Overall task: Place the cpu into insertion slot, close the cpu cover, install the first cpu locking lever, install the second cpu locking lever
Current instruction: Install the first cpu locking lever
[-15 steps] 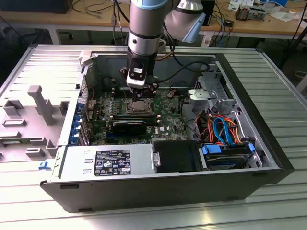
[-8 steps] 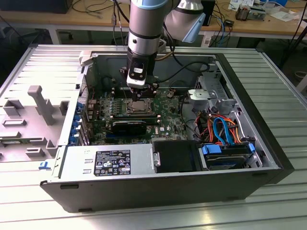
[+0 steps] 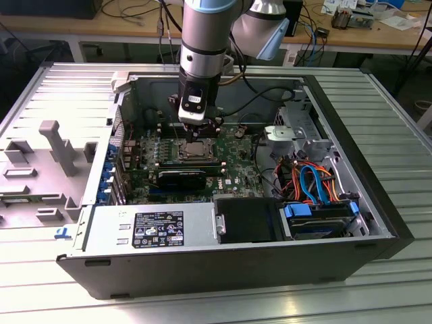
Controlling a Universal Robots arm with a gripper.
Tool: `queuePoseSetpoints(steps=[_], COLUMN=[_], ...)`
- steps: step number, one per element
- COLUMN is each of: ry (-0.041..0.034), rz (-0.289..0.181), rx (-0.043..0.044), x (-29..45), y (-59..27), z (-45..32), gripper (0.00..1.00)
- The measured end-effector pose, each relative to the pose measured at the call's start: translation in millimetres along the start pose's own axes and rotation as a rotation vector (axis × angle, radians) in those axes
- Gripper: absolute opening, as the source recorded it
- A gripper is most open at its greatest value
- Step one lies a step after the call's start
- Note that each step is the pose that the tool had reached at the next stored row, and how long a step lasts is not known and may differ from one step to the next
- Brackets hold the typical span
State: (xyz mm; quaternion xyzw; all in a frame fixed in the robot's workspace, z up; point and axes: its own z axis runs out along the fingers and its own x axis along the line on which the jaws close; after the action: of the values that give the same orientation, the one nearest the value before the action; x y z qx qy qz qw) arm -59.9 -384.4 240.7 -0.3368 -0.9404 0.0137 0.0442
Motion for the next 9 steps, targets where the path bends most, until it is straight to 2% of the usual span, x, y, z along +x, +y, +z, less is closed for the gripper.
queuePoseSetpoints(steps=[9], ry=[-0.0002], rz=[-0.003], rx=[0.0002], x=[0.0], y=[0.0], z=[0.0], gripper=[0.11])
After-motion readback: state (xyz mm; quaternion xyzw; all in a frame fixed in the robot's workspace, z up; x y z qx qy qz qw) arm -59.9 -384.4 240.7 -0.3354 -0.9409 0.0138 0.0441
